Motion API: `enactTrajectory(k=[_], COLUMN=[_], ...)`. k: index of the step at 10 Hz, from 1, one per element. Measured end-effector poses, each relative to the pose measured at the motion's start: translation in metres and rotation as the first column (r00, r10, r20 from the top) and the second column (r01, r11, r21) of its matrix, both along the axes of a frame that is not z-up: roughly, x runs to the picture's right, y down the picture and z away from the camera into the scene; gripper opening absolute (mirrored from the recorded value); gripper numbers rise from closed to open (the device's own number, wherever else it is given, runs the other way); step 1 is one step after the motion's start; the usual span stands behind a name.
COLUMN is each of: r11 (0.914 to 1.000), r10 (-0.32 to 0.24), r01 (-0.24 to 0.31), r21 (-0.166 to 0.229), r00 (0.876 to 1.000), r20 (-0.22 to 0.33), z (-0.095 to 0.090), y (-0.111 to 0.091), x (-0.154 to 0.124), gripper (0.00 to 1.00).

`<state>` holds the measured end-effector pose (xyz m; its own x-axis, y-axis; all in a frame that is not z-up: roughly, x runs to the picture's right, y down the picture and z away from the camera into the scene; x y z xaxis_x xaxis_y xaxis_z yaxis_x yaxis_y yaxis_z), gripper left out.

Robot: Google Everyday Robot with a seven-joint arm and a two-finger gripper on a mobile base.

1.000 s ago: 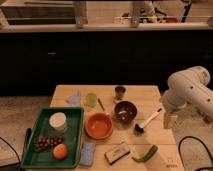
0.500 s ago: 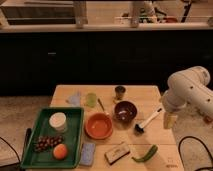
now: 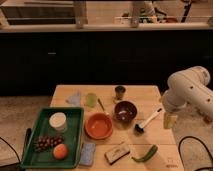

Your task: Place pepper in red bowl

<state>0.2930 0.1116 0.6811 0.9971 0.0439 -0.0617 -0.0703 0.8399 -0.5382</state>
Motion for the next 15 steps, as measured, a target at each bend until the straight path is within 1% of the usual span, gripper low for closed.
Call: enactTrajectory(k=[3,4,5,7,10,12,13,15], r11=[1.0000,0.9999,0.9993,0.9975,0.9958,0.9936,0.9929,0.9909], r10=[-0.001,-0.010,-0.037,-0.068,-0.086,-0.108,-0.112,-0.128], r01=[0.001,0.010,0.037,0.068,0.087,0.109,0.114,0.130], r21=[0.000,-0.002,-0.009,-0.018,-0.029,-0.031,-0.034,-0.035], r00=[1.000,1.000,0.999,0.998,0.996,0.993,0.993,0.990], r20=[0.000,0.001,0.008,0.014,0.027,0.041,0.045,0.064], z=[0.000,-0.001,-0.003,-0.011,-0.016,-0.022,-0.024,-0.018], y=[0.000,0.003,0.013,0.031,0.046,0.061,0.072,0.088], x=[0.000,-0.002,-0.008,-0.013,-0.012,-0.016,-0.015,-0.020], gripper=[0.80,0.80,0.80,0.80,0.80,0.80,0.80,0.80])
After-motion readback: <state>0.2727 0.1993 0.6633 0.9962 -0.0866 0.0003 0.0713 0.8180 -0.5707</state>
